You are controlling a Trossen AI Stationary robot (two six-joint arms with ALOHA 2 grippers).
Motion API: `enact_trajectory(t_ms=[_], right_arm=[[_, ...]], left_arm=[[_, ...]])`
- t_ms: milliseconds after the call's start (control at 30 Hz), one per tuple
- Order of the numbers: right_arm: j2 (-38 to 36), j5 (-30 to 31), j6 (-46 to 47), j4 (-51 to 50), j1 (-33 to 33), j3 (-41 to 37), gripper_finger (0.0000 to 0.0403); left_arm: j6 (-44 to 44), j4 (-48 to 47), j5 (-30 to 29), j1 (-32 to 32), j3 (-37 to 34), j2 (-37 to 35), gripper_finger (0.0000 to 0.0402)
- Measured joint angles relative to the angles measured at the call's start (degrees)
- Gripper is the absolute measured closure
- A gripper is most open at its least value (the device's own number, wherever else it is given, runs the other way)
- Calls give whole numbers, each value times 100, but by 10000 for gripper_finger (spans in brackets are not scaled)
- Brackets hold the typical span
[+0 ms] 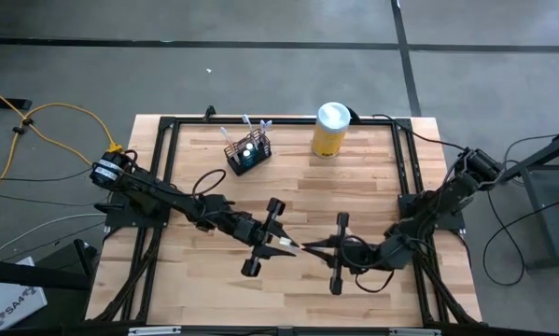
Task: Pick & Place toothbrushing station
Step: Put the left orange toothbrush into the left section of the wire organizer
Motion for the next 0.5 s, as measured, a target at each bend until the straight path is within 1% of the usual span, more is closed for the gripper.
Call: enact_trajectory(t_ms=[133, 333, 500], right_arm=[[2, 6, 8, -42, -24, 0, 398], [2, 55, 297, -346, -22, 0, 398], [2, 236, 310, -471, -8, 0, 398]], left_arm=[[-176, -139, -88, 0, 0, 0, 318], [-174, -663, -670, -10, -4, -97, 318], [-324, -1312, -756, -11, -4, -369, 318]])
